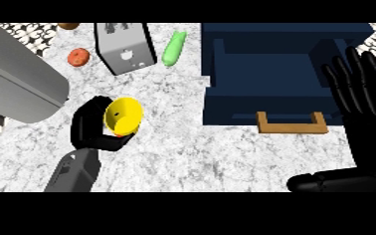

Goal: Pick up the cup, place it into the drawer and close the drawer

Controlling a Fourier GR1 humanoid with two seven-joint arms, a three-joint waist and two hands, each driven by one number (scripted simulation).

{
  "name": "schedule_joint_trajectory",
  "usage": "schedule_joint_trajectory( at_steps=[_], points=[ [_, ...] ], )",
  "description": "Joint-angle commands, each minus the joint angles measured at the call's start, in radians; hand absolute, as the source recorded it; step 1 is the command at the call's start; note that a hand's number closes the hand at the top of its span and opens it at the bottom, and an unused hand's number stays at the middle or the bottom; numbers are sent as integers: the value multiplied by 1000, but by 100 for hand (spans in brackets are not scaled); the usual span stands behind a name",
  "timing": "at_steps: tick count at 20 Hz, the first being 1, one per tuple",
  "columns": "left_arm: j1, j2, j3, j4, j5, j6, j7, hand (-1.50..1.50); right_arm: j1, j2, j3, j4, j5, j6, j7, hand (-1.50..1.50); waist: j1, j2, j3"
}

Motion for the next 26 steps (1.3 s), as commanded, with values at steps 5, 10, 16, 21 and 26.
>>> schedule_joint_trajectory(
  at_steps=[5, 10, 16, 21, 26],
  points=[
    [29, -59, -106, -459, 52, 58, 335, 150, 34, 21, 23, 11, 16, 2, -20, -150, 9, -3, 1],
    [-9, -92, -147, -568, 78, 129, 452, 150, -10, -8, -18, 29, -11, 12, 0, -150, -4, 2, 0],
    [-182, -93, -172, -625, 72, 279, 608, 150, 8, 11, -7, 36, 15, 11, -61, -150, -8, 3, 0],
    [-323, -93, -279, -551, 36, 419, 634, 150, -37, 11, 10, 75, 50, -6, -42, -150, -13, 5, 0],
    [-461, -84, -210, -505, 6, 416, 725, 150, -28, 5, -6, 63, 10, 11, -33, -150, -11, 4, -1]
  ],
)
